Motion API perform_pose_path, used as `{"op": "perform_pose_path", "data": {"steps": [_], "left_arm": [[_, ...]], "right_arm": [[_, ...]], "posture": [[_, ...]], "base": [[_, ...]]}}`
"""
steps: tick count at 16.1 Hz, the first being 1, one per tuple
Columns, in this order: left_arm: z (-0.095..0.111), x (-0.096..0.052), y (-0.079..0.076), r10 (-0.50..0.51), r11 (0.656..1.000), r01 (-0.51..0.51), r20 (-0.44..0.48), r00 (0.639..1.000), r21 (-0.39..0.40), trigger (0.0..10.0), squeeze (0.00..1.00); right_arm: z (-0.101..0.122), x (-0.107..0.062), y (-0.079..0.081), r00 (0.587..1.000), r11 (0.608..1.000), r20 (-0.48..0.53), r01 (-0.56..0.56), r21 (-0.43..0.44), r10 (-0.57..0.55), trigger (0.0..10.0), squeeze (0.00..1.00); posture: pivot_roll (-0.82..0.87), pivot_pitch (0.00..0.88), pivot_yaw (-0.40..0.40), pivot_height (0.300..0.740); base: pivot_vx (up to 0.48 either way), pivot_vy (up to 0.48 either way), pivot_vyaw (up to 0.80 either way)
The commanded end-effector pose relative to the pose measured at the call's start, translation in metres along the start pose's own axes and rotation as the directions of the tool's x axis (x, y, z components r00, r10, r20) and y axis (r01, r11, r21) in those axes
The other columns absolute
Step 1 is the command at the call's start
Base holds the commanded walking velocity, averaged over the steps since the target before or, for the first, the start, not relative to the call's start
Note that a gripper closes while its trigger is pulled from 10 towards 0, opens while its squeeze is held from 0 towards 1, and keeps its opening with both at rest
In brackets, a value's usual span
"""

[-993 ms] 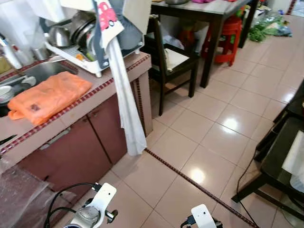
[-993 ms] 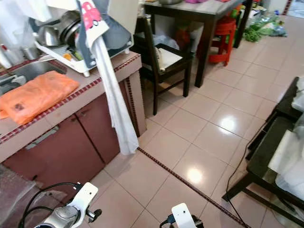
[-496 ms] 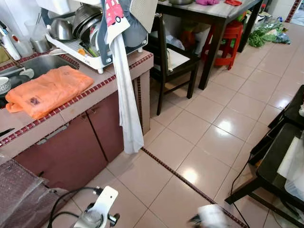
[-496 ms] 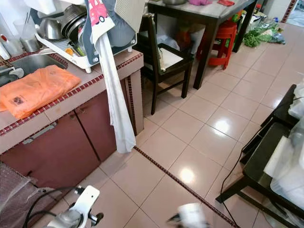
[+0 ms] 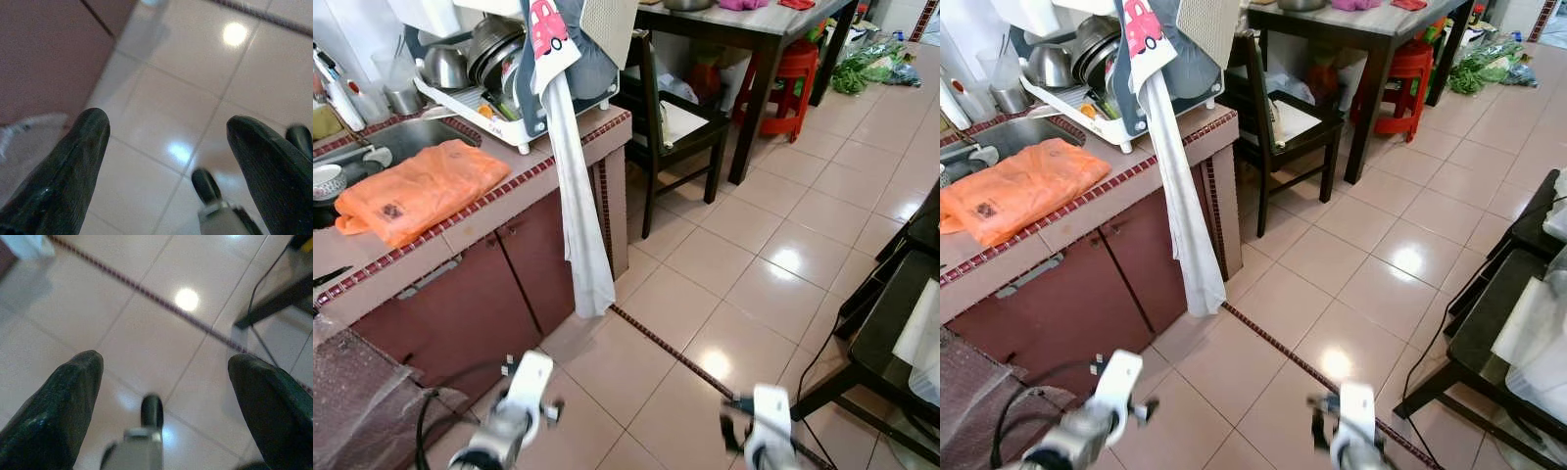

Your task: Kitchen organization

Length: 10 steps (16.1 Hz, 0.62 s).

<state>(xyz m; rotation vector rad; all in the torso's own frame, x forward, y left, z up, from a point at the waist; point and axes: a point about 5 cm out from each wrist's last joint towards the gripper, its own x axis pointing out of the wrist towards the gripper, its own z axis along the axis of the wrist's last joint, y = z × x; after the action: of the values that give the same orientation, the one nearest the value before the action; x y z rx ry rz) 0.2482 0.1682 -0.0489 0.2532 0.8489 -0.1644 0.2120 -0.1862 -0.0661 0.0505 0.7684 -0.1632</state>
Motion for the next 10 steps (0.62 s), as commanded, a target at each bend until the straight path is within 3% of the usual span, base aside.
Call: {"op": "perform_pose_path", "data": {"steps": [1,3,5,7,10], "left_arm": [[0.004,0.000,0.001,0.012,1.000,-0.012,0.016,1.000,-0.006,10.0,0.00],[0.032,0.003,-0.002,0.010,0.999,-0.006,0.083,0.997,-0.048,10.0,0.00],[0.035,0.004,-0.003,0.020,1.000,-0.019,0.064,0.998,-0.011,10.0,0.00],[0.014,0.003,-0.004,0.020,0.999,-0.019,-0.034,0.999,0.039,10.0,0.00],[-0.009,0.000,-0.008,0.008,0.998,-0.003,-0.092,0.996,0.055,10.0,0.00]], "right_arm": [[0.008,0.002,-0.001,0.999,1.000,0.035,0.013,0.027,-0.014,10.0,0.00],[0.039,0.007,-0.007,0.991,0.996,0.126,0.029,0.087,-0.040,10.0,0.00],[0.050,0.009,-0.009,0.988,0.996,0.148,0.029,0.084,-0.041,10.0,0.00],[0.048,0.009,-0.011,0.989,0.997,0.139,0.036,0.070,-0.046,10.0,0.00],[0.028,0.007,-0.011,0.998,1.000,0.066,0.010,0.006,-0.010,10.0,0.00]], "posture": [[-0.13,0.020,0.079,0.740],[-0.15,0.000,0.086,0.740],[-0.15,0.000,0.085,0.740],[-0.15,0.000,0.080,0.740],[-0.14,0.000,0.059,0.740]], "base": [[0.000,0.000,0.00],[0.000,0.000,0.00],[0.000,0.000,0.00],[0.000,0.000,0.00],[0.000,0.000,0.00]]}}
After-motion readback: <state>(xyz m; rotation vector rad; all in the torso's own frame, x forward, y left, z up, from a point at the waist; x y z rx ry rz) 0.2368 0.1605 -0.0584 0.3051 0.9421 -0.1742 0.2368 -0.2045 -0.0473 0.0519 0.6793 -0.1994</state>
